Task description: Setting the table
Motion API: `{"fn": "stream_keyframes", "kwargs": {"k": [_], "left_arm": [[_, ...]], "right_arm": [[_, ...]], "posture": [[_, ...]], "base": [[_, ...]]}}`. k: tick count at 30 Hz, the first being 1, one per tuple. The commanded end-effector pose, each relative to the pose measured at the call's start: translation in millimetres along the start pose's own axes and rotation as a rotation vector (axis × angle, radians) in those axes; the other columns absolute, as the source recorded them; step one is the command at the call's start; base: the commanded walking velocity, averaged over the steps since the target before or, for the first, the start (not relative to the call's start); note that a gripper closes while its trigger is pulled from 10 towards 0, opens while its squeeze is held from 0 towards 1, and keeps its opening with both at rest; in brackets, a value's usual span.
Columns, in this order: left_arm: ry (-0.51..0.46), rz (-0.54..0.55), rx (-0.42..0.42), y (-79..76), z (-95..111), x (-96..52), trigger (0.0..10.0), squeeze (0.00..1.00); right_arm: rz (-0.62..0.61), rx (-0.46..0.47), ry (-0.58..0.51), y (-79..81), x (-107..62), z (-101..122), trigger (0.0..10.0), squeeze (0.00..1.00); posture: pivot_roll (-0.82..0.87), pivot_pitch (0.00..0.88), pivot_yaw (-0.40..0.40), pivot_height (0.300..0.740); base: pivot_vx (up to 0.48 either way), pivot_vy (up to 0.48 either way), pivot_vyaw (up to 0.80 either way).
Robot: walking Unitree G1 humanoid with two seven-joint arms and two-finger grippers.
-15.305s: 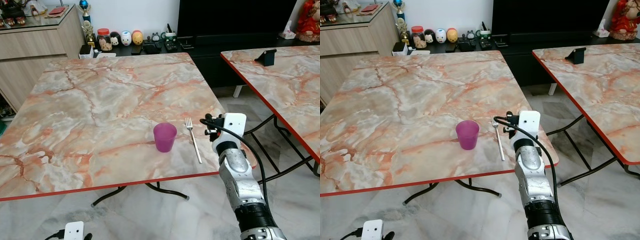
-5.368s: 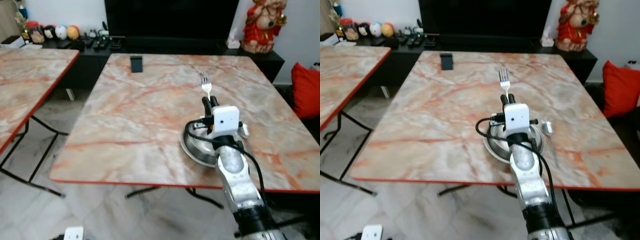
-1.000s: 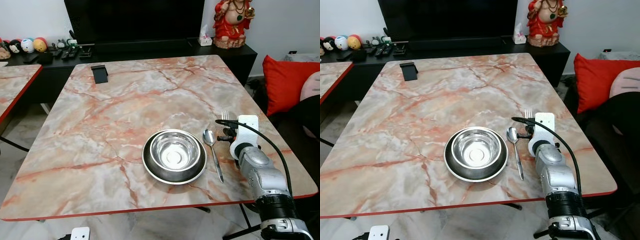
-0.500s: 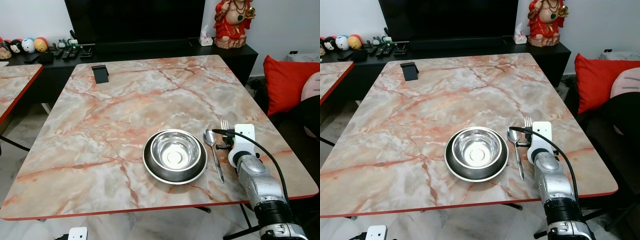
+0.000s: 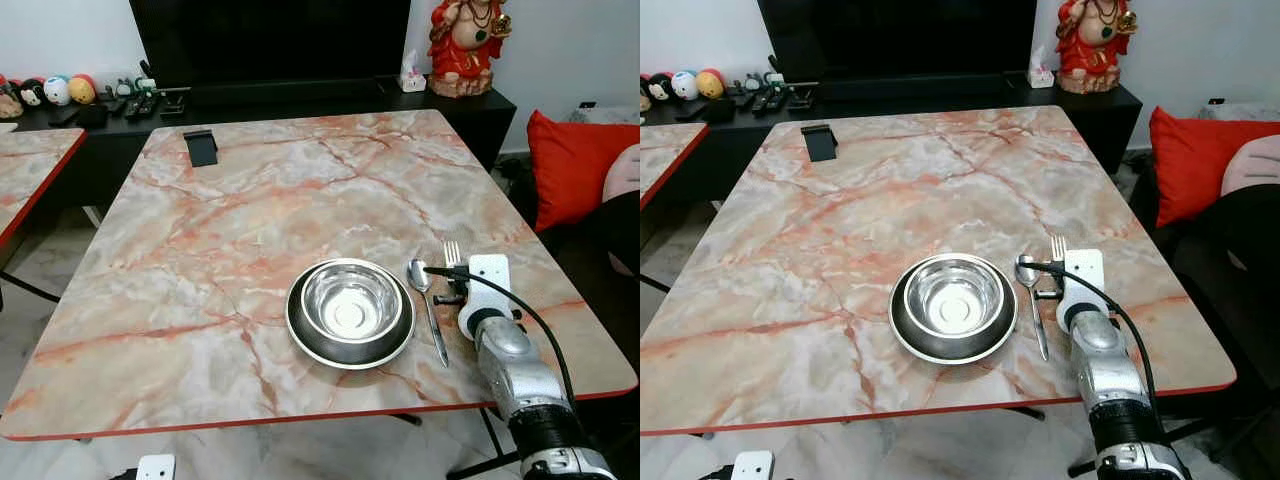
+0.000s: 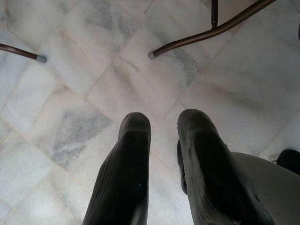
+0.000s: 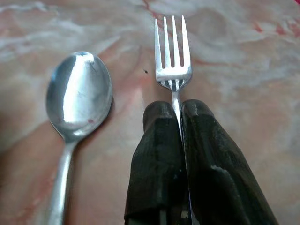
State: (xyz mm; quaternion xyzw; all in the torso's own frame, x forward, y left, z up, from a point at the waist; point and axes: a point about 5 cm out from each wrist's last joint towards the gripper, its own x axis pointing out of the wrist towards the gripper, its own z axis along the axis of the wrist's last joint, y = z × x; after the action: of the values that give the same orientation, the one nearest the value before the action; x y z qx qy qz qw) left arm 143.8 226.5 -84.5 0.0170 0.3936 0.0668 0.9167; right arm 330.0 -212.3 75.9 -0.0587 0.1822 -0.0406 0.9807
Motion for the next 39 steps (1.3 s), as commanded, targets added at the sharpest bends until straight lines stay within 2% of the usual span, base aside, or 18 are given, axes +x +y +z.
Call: {"fn": "stream_keyframes", "kwargs": {"k": [1, 24, 39], "left_arm": [[0.015, 0.001, 0.012, 3.7, -3.2, -1.4, 10.0, 0.0], [0.018, 0.01, 0.017, 7.4, -2.4, -1.1, 10.0, 0.0], [0.022, 0.004, 0.024, 5.9, -3.1, -1.1, 10.0, 0.0]], "right_arm": [[-0.014, -0.012, -0.005, -3.8, 0.4, -0.6, 10.0, 0.0], [-0.016, 0.009, -0.066, -3.0, 6.9, 0.4, 10.0, 0.0], [-0.006, -0.03, -0.108, -9.5, 6.3, 6.2, 10.0, 0.0]], "posture": [[0.0, 0.0, 0.044, 0.74], [0.01, 0.0, 0.046, 0.74], [0.01, 0.0, 0.045, 0.74]], "base": [[0.0, 0.0, 0.0], [0.0, 0.0, 0.0], [0.0, 0.0, 0.0]]}}
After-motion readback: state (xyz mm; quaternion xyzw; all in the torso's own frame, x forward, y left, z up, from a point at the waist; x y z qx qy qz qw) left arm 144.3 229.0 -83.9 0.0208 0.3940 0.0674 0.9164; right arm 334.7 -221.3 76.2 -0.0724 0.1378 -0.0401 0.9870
